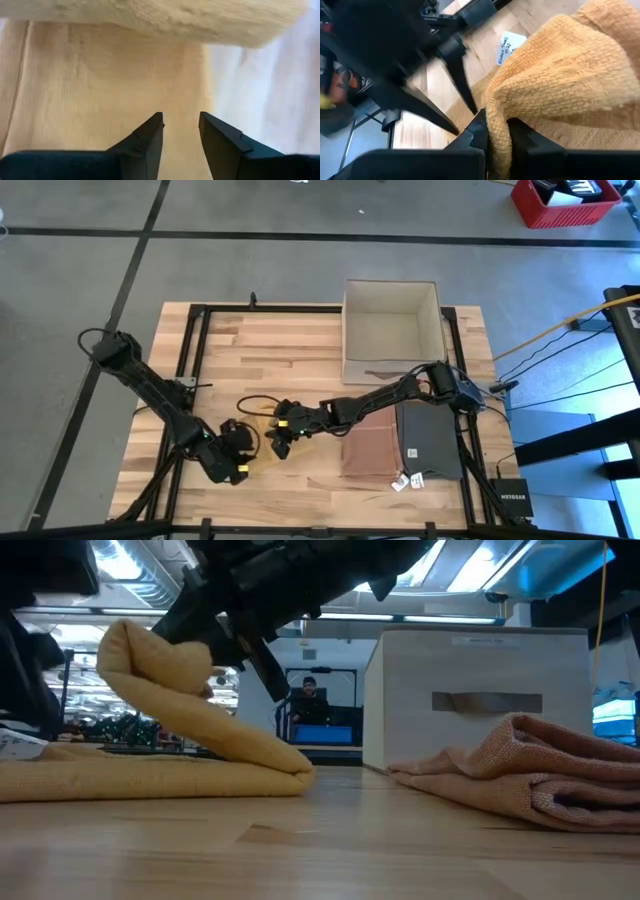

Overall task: Fold towel
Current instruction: Fold the yellow towel

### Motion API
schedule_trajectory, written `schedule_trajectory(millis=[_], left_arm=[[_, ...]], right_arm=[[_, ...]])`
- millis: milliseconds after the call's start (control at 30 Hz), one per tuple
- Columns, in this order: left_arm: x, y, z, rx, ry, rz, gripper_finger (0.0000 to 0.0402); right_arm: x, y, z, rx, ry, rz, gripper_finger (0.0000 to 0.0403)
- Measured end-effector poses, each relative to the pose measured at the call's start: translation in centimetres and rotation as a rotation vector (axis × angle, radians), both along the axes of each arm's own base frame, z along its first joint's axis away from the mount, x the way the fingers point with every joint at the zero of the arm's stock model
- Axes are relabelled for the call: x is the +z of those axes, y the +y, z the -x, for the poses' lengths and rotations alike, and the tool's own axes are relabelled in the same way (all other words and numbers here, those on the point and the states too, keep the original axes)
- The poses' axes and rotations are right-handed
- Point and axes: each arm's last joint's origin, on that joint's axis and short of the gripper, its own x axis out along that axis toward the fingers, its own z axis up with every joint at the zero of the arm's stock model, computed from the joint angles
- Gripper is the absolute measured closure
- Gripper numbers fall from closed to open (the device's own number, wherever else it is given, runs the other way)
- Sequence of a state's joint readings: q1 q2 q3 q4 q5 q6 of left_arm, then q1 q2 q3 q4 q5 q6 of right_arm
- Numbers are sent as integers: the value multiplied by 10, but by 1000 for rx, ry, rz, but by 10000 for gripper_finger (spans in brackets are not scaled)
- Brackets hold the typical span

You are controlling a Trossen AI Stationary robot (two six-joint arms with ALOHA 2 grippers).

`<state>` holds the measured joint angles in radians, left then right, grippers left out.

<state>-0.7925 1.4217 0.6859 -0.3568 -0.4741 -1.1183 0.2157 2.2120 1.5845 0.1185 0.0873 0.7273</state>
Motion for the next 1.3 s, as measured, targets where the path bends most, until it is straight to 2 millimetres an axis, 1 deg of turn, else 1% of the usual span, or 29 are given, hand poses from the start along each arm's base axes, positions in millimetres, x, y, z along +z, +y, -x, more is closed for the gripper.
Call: schedule_trajectory(millis=[67, 133, 200, 300, 367, 467, 533, 600, 667, 767, 933, 1067, 1167, 1300], left_arm=[[7, -3, 8, 7, 18, 37, 282], [4, -5, 18, 39, 47, 42, 282], [-7, -7, 26, 57, 56, 22, 282], [-32, -6, 35, 91, 63, -17, 282], [-44, -7, 34, 96, 25, -30, 282], [-52, -8, 31, 105, -15, -70, 282], [-54, -7, 29, 91, -12, -83, 282], [-54, -7, 28, 90, -8, -84, 282], [-54, -6, 28, 89, -5, -83, 282], [-54, -6, 28, 86, -1, -84, 282], [-55, -6, 28, 76, 0, -93, 282], [-55, -6, 28, 72, -5, -95, 282], [-55, -6, 28, 71, -6, -95, 282], [-48, -7, 27, 55, -5, -79, 282]], right_arm=[[0, 1, 0, 0, 1, -5, 368], [0, 4, 1, 0, -2, -15, 368], [2, 6, 1, -9, -17, -15, 368], [5, 7, -1, -25, -52, -15, 368], [5, 6, -1, -44, -52, -4, 368], [2, 5, -1, -64, -49, -1, 368], [0, 6, -3, -68, -71, -13, 368], [-9, 7, -6, -69, -74, -40, 368], [-20, 8, -7, -52, -43, -65, 368], [-28, 8, -6, -40, 2, -66, 368], [-22, 8, -8, -46, -46, -70, 368], [-22, 8, -8, -55, -45, -60, 366], [-25, 8, -6, -46, -11, -55, 351], [-25, 8, -6, -35, -16, -77, 305]])
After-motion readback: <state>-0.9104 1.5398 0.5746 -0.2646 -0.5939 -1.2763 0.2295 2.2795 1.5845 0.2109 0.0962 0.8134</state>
